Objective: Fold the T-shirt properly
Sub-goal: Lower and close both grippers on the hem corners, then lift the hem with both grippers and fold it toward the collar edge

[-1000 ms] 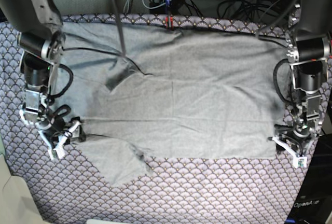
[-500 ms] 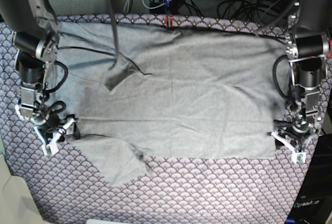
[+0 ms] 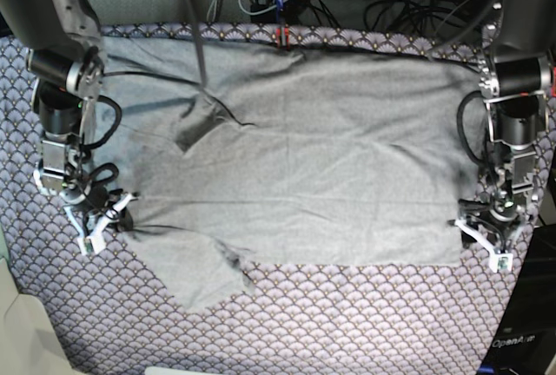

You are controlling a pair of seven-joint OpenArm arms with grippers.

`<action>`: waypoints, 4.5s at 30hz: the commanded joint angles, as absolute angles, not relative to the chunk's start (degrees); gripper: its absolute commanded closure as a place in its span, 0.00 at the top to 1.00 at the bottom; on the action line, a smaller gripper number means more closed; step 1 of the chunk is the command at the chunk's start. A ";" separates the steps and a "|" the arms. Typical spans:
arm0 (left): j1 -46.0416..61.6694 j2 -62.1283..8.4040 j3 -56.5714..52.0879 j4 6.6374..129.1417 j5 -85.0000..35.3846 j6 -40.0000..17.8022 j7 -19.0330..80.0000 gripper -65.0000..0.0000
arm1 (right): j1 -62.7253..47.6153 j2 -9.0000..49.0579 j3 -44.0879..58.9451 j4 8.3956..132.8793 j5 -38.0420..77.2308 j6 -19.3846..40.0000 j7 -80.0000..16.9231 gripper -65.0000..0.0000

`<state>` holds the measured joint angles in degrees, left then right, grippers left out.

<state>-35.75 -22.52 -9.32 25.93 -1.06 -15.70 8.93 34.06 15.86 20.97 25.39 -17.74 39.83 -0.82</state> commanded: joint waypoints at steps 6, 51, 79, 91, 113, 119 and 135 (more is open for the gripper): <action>-40.13 -23.43 -9.63 26.95 -1.54 -15.34 7.16 0.49 | 35.56 16.57 21.05 26.42 -17.54 40.00 -0.48 0.00; -40.75 -18.68 -9.45 11.30 -1.27 -15.16 -6.55 0.49 | 32.75 16.75 21.23 26.51 -17.54 40.00 -0.75 0.00; -40.13 -18.51 -9.71 12.00 -1.63 -15.16 -6.64 0.00 | 31.78 17.45 21.32 27.21 -17.54 40.00 -0.48 0.00; -40.04 -18.51 -14.73 12.09 -1.63 -15.78 -6.11 0.00 | 15.52 12.97 21.41 62.11 -17.54 40.00 -0.92 0.00; -17.54 -13.85 -22.99 67.91 -1.63 -15.87 21.14 0.00 | 0.57 10.42 21.32 85.76 -17.54 40.00 -0.84 0.00; -11.65 -13.14 -23.16 73.80 -1.63 -15.87 23.08 0.00 | -3.65 8.48 23.43 90.42 -17.54 40.00 -0.66 0.00; -6.73 -13.05 -35.74 73.98 -1.63 -25.36 23.43 0.00 | -9.36 6.81 28.97 94.37 -17.54 40.00 -0.48 0.00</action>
<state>-5.58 -12.05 -35.31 72.75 -1.52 -26.46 25.10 -9.69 6.55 28.67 93.14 -18.02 40.73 -1.74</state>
